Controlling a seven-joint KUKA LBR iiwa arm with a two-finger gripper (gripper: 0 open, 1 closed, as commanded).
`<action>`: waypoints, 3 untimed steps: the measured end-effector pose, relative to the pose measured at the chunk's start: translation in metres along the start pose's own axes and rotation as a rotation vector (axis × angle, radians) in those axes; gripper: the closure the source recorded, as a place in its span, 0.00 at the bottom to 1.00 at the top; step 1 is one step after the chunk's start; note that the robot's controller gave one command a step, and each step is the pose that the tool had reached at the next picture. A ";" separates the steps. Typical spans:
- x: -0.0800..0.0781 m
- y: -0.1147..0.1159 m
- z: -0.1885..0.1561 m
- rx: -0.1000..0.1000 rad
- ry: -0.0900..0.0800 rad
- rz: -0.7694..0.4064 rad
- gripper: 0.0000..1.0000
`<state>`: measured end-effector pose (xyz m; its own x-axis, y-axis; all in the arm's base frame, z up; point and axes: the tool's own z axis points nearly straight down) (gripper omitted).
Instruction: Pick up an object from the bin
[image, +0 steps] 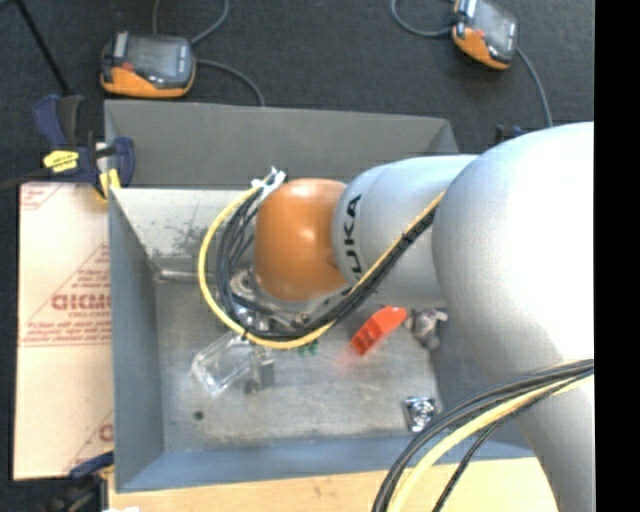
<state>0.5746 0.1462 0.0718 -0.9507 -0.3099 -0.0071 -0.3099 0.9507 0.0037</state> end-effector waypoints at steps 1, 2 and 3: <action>0.000 0.000 0.000 0.000 0.000 0.003 1.00; 0.000 -0.001 -0.013 0.003 0.004 0.007 1.00; -0.001 -0.002 -0.035 0.003 0.003 0.011 1.00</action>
Offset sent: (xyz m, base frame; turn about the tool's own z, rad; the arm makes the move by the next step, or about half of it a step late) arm 0.0000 0.0000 0.0000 0.0000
